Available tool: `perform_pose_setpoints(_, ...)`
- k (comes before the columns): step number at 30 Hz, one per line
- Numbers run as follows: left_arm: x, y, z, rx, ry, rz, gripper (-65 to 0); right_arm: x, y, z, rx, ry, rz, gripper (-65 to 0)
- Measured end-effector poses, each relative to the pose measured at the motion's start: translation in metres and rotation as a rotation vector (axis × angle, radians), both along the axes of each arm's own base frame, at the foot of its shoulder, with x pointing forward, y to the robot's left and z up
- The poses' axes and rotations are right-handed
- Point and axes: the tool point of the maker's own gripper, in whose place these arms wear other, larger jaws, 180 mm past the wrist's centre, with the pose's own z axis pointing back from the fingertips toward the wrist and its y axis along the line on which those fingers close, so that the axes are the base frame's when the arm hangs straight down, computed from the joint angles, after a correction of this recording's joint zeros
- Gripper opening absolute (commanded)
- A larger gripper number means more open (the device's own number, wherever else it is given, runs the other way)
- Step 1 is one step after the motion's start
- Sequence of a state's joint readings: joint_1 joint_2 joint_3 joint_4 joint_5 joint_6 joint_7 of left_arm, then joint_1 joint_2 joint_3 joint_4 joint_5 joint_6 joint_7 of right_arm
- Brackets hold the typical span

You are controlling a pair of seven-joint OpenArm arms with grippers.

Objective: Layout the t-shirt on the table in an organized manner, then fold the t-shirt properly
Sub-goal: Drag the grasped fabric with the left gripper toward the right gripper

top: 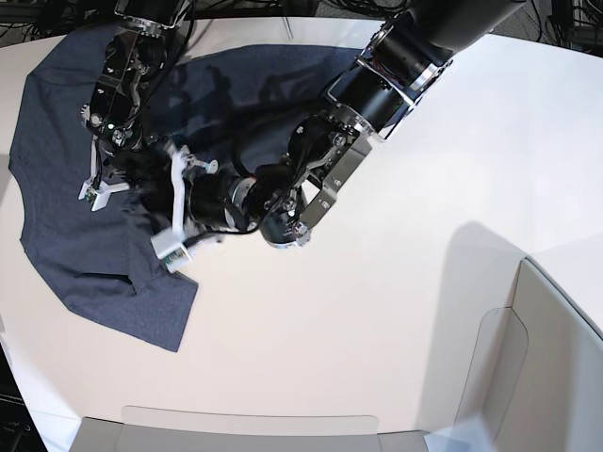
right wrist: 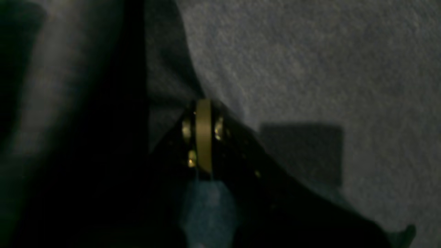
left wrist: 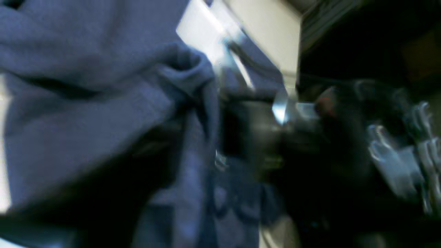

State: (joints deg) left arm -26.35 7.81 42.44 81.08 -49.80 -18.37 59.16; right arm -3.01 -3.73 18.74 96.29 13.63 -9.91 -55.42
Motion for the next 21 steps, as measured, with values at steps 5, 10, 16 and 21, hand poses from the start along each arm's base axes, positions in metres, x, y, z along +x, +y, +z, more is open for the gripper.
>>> perform_pose_setpoints(5,0.006,0.007,0.001,-0.001,0.005,0.01,-37.7,0.001,0.0,0.0,-0.003,-0.003,-0.001,-65.0)
perform_pose_setpoints(10,0.027,0.031,0.02,-0.029,0.003,0.079,-37.7,0.0,-0.004,0.008,-0.006,-0.005,0.003,-65.0)
perform_pose_setpoints(16,0.043,0.051,0.029,-0.041,0.001,0.137,-37.7,-0.017,-0.015,0.019,-0.046,0.015,-0.01,-65.0)
perform_pose_setpoints(21,0.049,0.067,0.019,-0.003,-0.002,0.159,-41.4,-0.013,-0.016,0.045,-0.065,-0.029,0.011,-65.0)
